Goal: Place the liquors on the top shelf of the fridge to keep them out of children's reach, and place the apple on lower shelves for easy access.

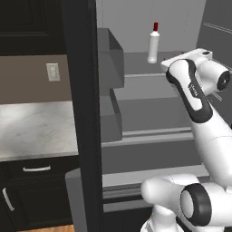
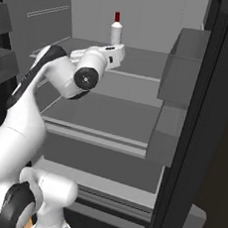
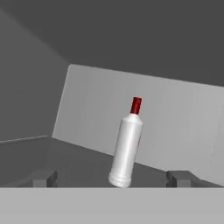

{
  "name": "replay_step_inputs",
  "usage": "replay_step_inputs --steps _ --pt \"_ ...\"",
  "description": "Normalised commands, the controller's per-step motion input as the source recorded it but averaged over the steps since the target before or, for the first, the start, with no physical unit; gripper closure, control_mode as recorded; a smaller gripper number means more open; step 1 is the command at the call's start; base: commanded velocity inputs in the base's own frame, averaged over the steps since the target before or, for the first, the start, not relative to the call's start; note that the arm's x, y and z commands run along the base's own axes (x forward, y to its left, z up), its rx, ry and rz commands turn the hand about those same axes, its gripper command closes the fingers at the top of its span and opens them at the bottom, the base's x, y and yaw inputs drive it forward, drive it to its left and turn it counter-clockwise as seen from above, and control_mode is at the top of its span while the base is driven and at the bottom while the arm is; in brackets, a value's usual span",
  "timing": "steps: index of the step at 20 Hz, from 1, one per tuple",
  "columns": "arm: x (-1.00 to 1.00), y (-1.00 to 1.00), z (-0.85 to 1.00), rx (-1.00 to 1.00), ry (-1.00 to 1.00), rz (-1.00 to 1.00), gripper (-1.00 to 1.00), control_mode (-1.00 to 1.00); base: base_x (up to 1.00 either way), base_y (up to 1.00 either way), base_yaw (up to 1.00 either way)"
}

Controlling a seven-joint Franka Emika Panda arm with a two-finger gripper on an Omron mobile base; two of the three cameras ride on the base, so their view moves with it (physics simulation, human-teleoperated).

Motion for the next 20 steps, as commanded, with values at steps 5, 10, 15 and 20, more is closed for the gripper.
replay_step_inputs --steps 5,10,15,20 --pt "-1.00 0.07 -0.18 -0.07 0.26 0.01 -1.00 -1.00 0.00 0.00 0.00" --pt "-1.00 0.15 -0.18 0.03 0.24 -0.01 -1.00 -1.00 0.00 0.00 0.00" --pt "-1.00 0.04 -0.07 0.09 0.41 -0.09 -1.00 -1.00 0.00 0.00 0.00" --pt "-0.99 0.00 -0.11 0.01 0.49 -0.13 -1.00 -1.00 0.00 0.00 0.00"
